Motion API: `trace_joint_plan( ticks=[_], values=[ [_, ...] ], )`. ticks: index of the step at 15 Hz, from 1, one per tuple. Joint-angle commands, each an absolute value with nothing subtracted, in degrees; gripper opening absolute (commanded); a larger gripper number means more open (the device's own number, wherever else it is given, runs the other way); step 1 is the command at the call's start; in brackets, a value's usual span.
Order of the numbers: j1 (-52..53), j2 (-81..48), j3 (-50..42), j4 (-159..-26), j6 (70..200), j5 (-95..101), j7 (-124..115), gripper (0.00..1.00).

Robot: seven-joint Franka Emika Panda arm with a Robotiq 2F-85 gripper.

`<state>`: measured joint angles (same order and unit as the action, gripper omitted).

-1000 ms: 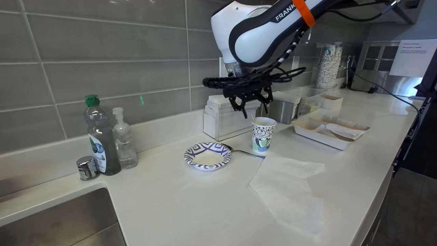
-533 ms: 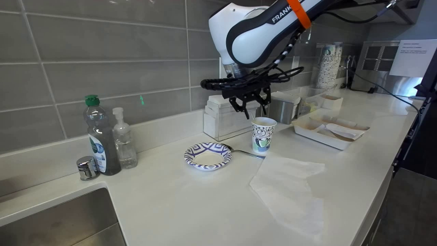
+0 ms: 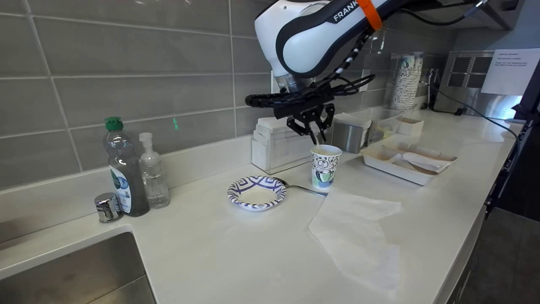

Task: Use the spoon to stir in the cup

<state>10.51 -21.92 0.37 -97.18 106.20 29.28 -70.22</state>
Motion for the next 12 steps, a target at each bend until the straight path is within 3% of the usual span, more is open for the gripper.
trace_joint_plan(
  ticks=[1,2,4,5,8,10,12],
  values=[
    [11.26,-22.98,-0.17,-95.60,104.01,28.43,-70.41,0.11],
    [11.26,-23.04,-0.17,-95.61,103.95,28.47,-70.39,0.09],
    [11.24,-23.00,-0.20,-95.87,104.48,28.79,-70.28,0.19],
    [11.21,-22.87,-0.18,-96.03,105.14,28.95,-70.23,0.34],
    [11.18,-22.56,-0.22,-96.72,106.71,29.74,-70.12,0.49],
    [11.10,-22.46,-0.27,-96.99,107.34,29.89,-70.07,0.54],
    [11.05,-22.49,-0.46,-97.16,107.87,30.18,-70.29,0.49]
  ],
)
